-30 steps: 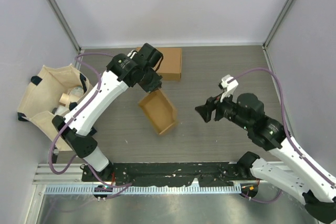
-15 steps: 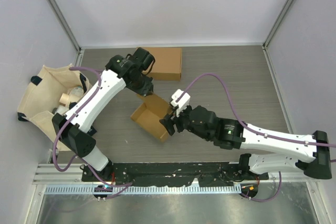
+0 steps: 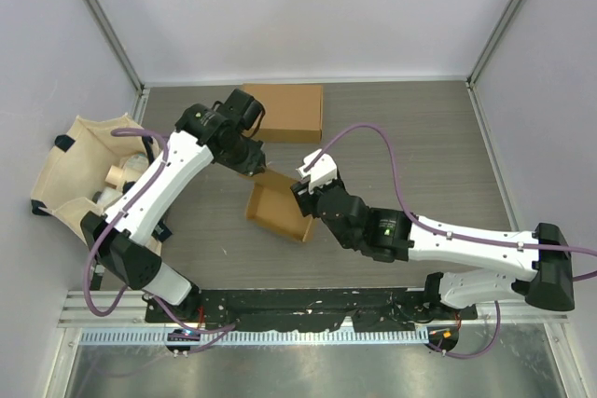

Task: Fold the paper box

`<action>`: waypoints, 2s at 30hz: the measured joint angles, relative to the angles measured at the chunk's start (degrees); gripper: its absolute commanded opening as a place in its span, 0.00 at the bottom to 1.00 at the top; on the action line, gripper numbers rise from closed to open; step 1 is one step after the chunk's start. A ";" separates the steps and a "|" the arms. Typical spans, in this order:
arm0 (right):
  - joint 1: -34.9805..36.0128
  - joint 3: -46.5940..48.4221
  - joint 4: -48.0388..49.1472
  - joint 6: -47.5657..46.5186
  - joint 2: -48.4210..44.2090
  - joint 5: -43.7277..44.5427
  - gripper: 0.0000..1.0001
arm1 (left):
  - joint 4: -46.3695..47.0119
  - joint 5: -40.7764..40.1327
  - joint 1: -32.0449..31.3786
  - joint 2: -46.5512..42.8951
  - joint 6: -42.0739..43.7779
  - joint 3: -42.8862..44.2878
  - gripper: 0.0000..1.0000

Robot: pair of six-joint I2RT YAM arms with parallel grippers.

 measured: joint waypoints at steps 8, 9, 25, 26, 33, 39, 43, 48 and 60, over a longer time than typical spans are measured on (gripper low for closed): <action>-0.04 1.42 2.80 -4.85 3.43 1.18 0.48 | -0.04 0.98 0.59 -1.03 -0.02 -1.68 0.00; -0.04 1.77 3.04 -5.42 4.20 1.16 0.45 | -0.07 0.98 0.72 -1.05 -0.02 -1.92 0.00; -14.99 -0.87 1.55 -7.48 -1.01 -32.41 0.01 | 12.13 -2.08 0.74 -17.84 17.20 -13.42 1.00; -17.64 -0.90 0.70 -7.41 -1.46 -35.36 0.01 | 16.44 -1.40 0.76 -21.18 21.27 -16.22 1.00; -30.77 -1.55 -8.09 -7.45 -3.02 -59.12 0.01 | 54.51 15.32 0.70 -45.94 49.16 -44.15 1.00; -35.93 -1.57 -14.08 -6.12 -3.02 -74.12 0.01 | 56.83 26.56 0.70 -38.58 68.81 -43.08 0.90; -38.29 -1.53 -17.14 -5.66 -3.02 -78.34 0.01 | 50.73 28.96 0.70 -30.77 79.56 -38.73 0.86; -39.71 -1.07 -19.87 -5.77 -3.26 -80.52 0.01 | 45.29 28.98 0.70 -31.28 88.72 -37.92 0.86; -40.04 -1.09 -20.85 -6.62 -5.51 -83.54 0.01 | 43.63 40.44 11.76 -24.90 97.70 -37.94 0.74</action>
